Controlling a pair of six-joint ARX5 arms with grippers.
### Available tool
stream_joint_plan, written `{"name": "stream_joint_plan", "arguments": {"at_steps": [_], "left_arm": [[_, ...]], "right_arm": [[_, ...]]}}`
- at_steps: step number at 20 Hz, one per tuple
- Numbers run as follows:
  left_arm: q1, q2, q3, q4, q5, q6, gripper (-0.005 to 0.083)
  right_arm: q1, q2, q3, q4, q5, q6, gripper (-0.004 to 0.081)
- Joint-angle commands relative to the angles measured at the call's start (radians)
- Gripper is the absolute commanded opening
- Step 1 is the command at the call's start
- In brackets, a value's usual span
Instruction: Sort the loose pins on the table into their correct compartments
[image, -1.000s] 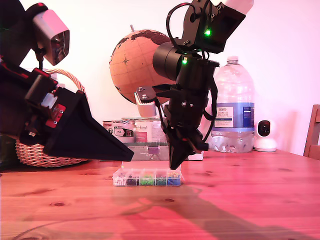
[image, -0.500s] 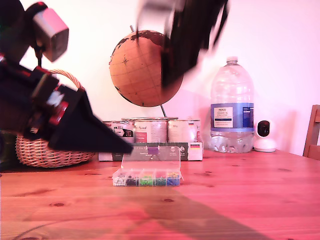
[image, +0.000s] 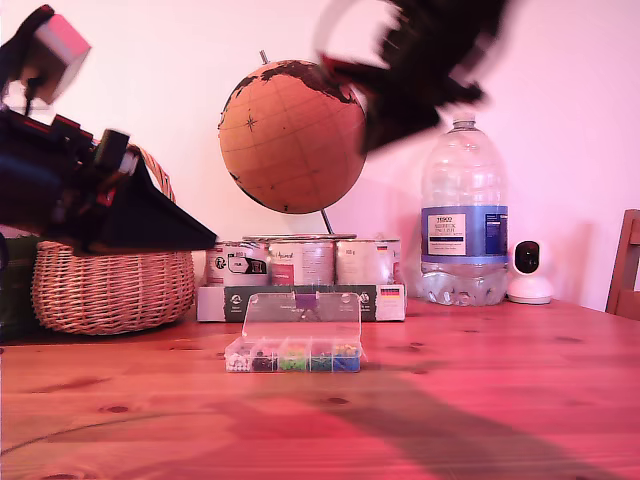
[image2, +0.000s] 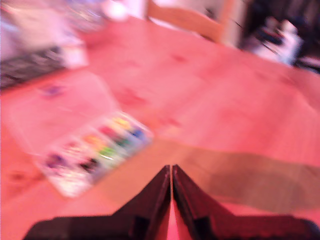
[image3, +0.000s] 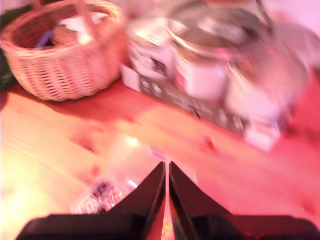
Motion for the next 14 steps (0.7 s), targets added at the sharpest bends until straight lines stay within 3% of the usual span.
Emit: {"name": "stream_joint_plan", "arguments": {"at_steps": [1,7,11,14], "left_arm": [[0.021,0.002,0.006,0.011,-0.014,-0.023,-0.0021],[0.077,-0.011,0.005,0.011,-0.068,-0.078,-0.0021],[0.068,-0.107,0.005,-0.064,-0.063,-0.103,-0.0021],[0.040,-0.221,0.005,-0.209,-0.067,-0.103,-0.0021]], "right_arm": [[-0.042,-0.055,-0.114,0.100,-0.014,0.023,-0.0011],[-0.193,-0.242,-0.452,0.339,-0.161,0.070,-0.0011],[-0.190,-0.388,-0.613,0.373,-0.192,0.071,-0.0011],[-0.160,-0.491,-0.649,0.350,-0.184,0.071,-0.0011]]}}
